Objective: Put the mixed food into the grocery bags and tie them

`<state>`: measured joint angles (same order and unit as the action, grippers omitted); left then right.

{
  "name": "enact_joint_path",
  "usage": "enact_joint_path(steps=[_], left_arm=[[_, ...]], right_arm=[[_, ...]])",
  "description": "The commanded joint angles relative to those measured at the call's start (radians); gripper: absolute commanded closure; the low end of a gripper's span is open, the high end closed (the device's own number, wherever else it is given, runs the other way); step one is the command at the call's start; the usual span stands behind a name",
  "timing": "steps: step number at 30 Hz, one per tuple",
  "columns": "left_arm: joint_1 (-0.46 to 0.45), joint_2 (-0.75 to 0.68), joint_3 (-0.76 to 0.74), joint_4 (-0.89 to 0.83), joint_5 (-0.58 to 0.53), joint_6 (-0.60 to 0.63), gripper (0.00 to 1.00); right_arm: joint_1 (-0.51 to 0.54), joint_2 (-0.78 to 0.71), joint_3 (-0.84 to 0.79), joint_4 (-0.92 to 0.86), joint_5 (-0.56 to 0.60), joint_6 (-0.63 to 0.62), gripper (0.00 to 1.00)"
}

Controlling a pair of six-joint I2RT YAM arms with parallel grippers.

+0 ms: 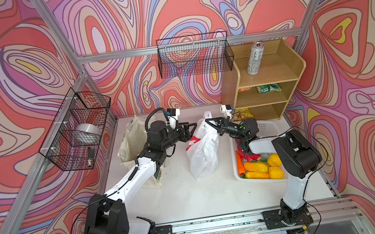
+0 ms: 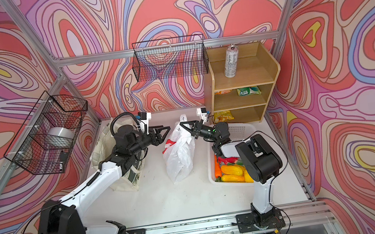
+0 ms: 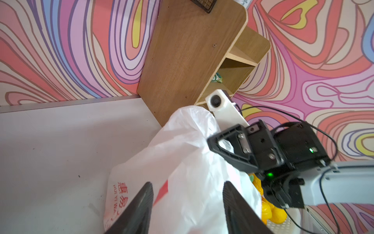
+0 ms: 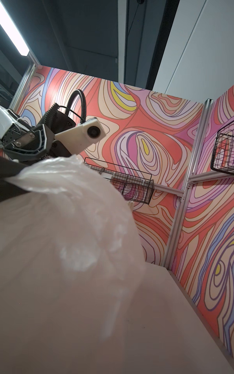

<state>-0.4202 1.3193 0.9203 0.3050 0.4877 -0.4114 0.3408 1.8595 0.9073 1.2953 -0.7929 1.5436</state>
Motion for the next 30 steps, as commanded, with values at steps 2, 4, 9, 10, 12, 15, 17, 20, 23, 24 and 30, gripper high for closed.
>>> enact_joint_path(steps=[2,4,9,10,12,15,17,20,23,24,30], left_arm=[[-0.038,-0.029,-0.053,-0.042,-0.037,0.044,0.4],[-0.069,-0.006,-0.035,-0.067,-0.057,0.071,0.4],[-0.108,0.079,0.04,-0.097,-0.099,0.12,0.38],[-0.112,0.094,0.053,-0.094,-0.1,0.124,0.36],[-0.117,0.119,0.076,-0.096,-0.11,0.135,0.33],[-0.12,0.153,0.1,-0.086,-0.132,0.14,0.34],[-0.12,0.17,0.1,-0.042,-0.148,0.131,0.41],[-0.117,0.21,0.132,-0.016,-0.143,0.134,0.93],[-0.103,0.244,0.166,0.008,-0.12,0.122,1.0],[-0.096,0.252,0.177,0.011,-0.12,0.12,1.0],[-0.064,0.299,0.248,0.041,-0.073,0.096,1.0]], right_arm=[[-0.008,-0.078,-0.026,-0.128,-0.033,-0.095,1.0],[-0.009,-0.082,-0.037,-0.154,-0.038,-0.117,1.0],[-0.008,-0.11,-0.052,-0.136,-0.051,-0.108,1.0],[-0.008,-0.108,-0.053,-0.131,-0.053,-0.103,1.0],[-0.008,-0.107,-0.053,-0.122,-0.056,-0.095,1.0],[-0.008,-0.106,-0.05,-0.117,-0.064,-0.091,1.0],[-0.008,-0.107,-0.05,-0.112,-0.072,-0.086,1.0],[-0.008,-0.11,-0.053,-0.101,-0.086,-0.077,1.0],[-0.008,-0.118,-0.062,-0.096,-0.102,-0.073,1.0],[-0.008,-0.121,-0.066,-0.09,-0.108,-0.071,1.0],[-0.008,-0.122,-0.085,-0.06,-0.139,-0.061,1.0]])
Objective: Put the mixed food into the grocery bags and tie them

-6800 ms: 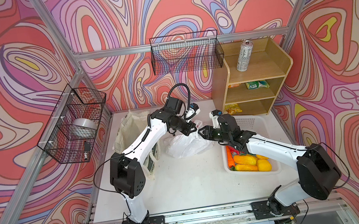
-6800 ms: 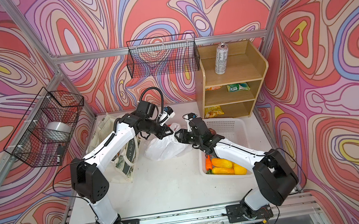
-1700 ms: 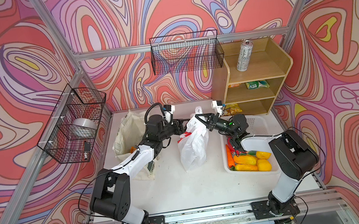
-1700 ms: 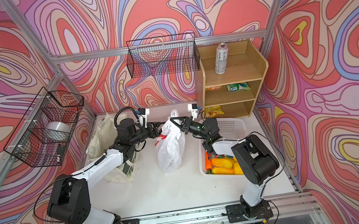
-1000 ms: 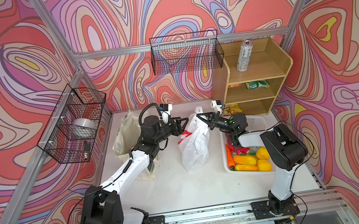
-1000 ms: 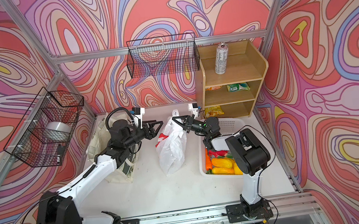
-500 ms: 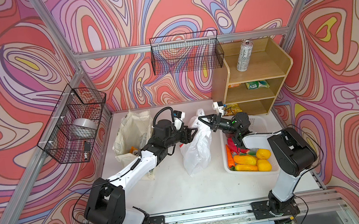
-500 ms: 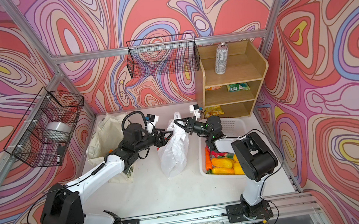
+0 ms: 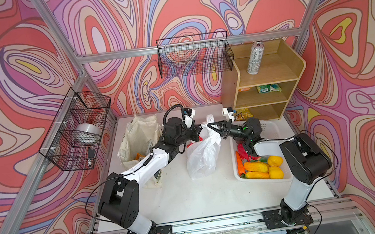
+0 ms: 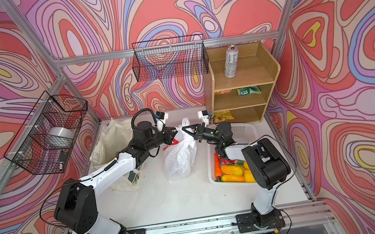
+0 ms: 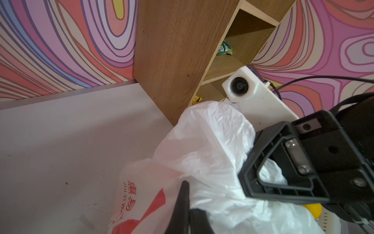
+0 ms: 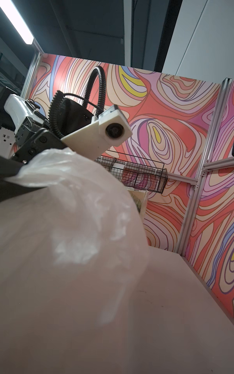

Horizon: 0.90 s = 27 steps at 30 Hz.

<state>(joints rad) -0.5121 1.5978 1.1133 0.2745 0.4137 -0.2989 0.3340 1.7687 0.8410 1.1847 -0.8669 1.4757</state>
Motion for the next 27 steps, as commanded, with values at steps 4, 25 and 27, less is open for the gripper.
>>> enact_joint_path(steps=[4,25,27], left_arm=[[0.029,0.045,0.078,0.092,0.015,-0.03,1.0],[0.04,0.002,0.017,0.155,0.046,-0.098,1.0],[0.04,0.005,0.017,0.158,0.055,-0.104,1.0]], right_arm=[[-0.001,-0.004,-0.012,0.099,-0.086,0.036,1.0],[0.0,0.126,0.05,0.228,-0.123,0.137,0.77],[0.0,0.122,0.049,0.213,-0.121,0.126,0.76]])
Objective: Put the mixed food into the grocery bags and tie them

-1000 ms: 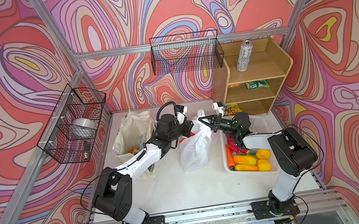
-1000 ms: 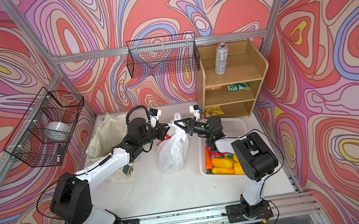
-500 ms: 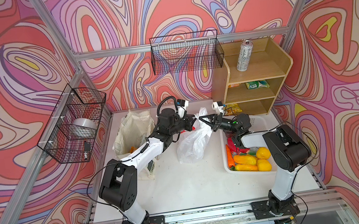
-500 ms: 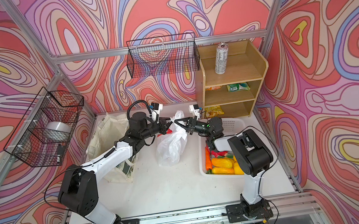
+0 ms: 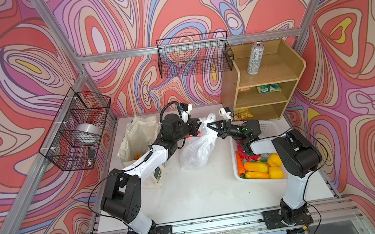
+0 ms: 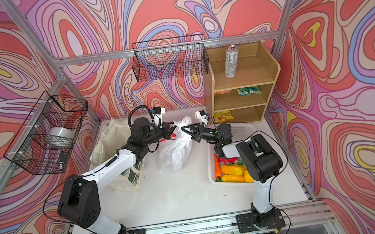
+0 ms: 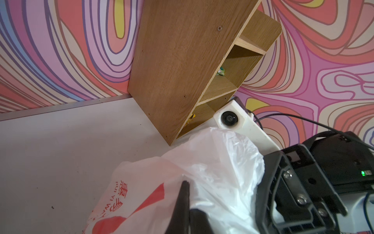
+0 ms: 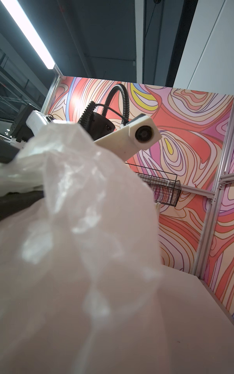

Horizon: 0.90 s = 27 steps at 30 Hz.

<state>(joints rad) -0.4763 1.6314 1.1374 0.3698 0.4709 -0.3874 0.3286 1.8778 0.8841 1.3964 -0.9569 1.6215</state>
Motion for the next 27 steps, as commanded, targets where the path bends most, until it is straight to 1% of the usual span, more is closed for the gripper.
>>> enact_joint_path(steps=[1,4,7,9,10,13,16,20,24,25,27], left_arm=[[0.004,-0.027,-0.005,0.063,0.0,-0.018,1.0],[0.005,-0.026,-0.002,0.064,0.007,-0.021,1.0],[0.005,-0.023,0.002,0.064,0.018,-0.025,1.0],[0.005,-0.017,0.007,0.066,0.025,-0.032,1.0],[0.003,-0.013,0.009,0.066,0.028,-0.036,1.0],[0.003,0.007,0.018,0.07,0.032,-0.052,1.0],[0.001,0.036,0.024,0.083,0.034,-0.077,1.0],[-0.001,0.069,0.035,0.103,0.068,-0.103,1.0],[-0.009,0.09,0.018,0.18,0.132,-0.145,1.0],[-0.01,0.086,0.008,0.205,0.132,-0.157,1.0],[-0.004,0.06,-0.018,0.208,0.094,-0.15,1.0]], right_arm=[[0.006,0.009,0.004,-0.007,-0.03,-0.027,0.76],[0.006,-0.009,-0.002,-0.061,-0.032,-0.068,0.76],[0.006,-0.023,0.004,-0.114,-0.041,-0.108,0.83],[0.007,-0.021,0.017,-0.121,-0.048,-0.112,0.96],[0.007,-0.017,0.023,-0.115,-0.053,-0.108,0.99],[0.009,0.005,0.058,-0.042,-0.082,-0.064,1.0],[0.022,0.045,0.121,0.096,-0.132,0.037,1.0],[0.065,0.058,0.181,0.096,-0.206,0.012,1.0],[0.072,0.113,0.219,0.095,-0.18,0.016,1.0],[0.072,0.127,0.225,0.094,-0.178,0.017,1.0],[0.066,0.135,0.224,0.091,-0.184,0.011,1.0]])
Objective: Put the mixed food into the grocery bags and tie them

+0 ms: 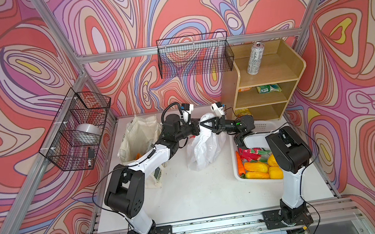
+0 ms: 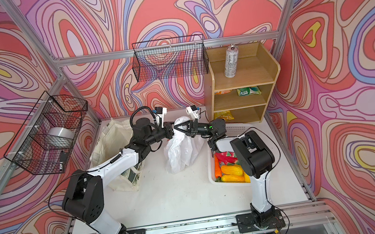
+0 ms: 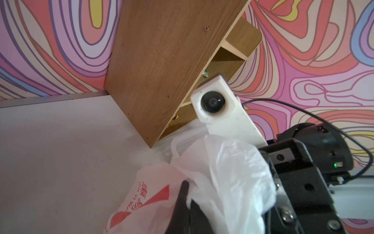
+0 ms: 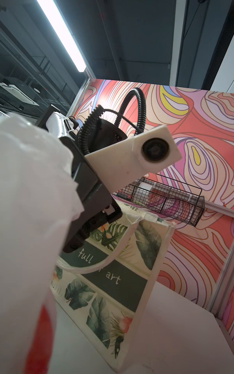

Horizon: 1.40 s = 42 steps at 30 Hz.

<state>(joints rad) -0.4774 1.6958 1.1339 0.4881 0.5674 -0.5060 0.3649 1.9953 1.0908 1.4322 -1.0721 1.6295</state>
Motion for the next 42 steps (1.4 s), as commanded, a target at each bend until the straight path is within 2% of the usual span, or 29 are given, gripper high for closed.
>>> enact_joint_path(steps=[1,6,12,19,27,31,36,37,42], left_arm=[[0.005,-0.022,-0.028,0.09,-0.018,-0.027,1.0],[0.076,-0.096,-0.117,0.211,-0.043,-0.112,1.0],[0.089,-0.097,-0.125,0.289,0.034,-0.183,1.0],[0.09,-0.032,-0.109,0.326,0.045,-0.223,1.0],[0.068,0.042,-0.059,0.364,0.099,-0.259,1.0],[0.065,0.066,-0.057,0.411,0.119,-0.305,1.0],[0.073,0.069,-0.071,0.465,0.098,-0.349,1.0],[0.079,0.063,-0.081,0.473,0.083,-0.356,0.97],[0.123,0.0,-0.168,0.514,-0.007,-0.39,0.69]], right_arm=[[0.021,0.015,0.006,0.054,-0.067,-0.002,1.0],[-0.041,0.006,-0.085,0.043,-0.004,-0.018,1.0],[-0.049,0.031,-0.103,0.049,0.018,-0.017,1.0],[-0.013,0.052,-0.04,0.058,-0.007,0.006,1.0],[0.058,0.11,0.108,0.059,-0.068,0.021,1.0],[0.067,0.146,0.17,0.06,-0.089,0.03,1.0],[0.058,0.153,0.17,0.059,-0.115,0.022,1.0],[0.051,0.149,0.162,0.059,-0.118,0.02,1.0],[0.0,0.113,0.097,0.056,-0.118,0.003,1.0]])
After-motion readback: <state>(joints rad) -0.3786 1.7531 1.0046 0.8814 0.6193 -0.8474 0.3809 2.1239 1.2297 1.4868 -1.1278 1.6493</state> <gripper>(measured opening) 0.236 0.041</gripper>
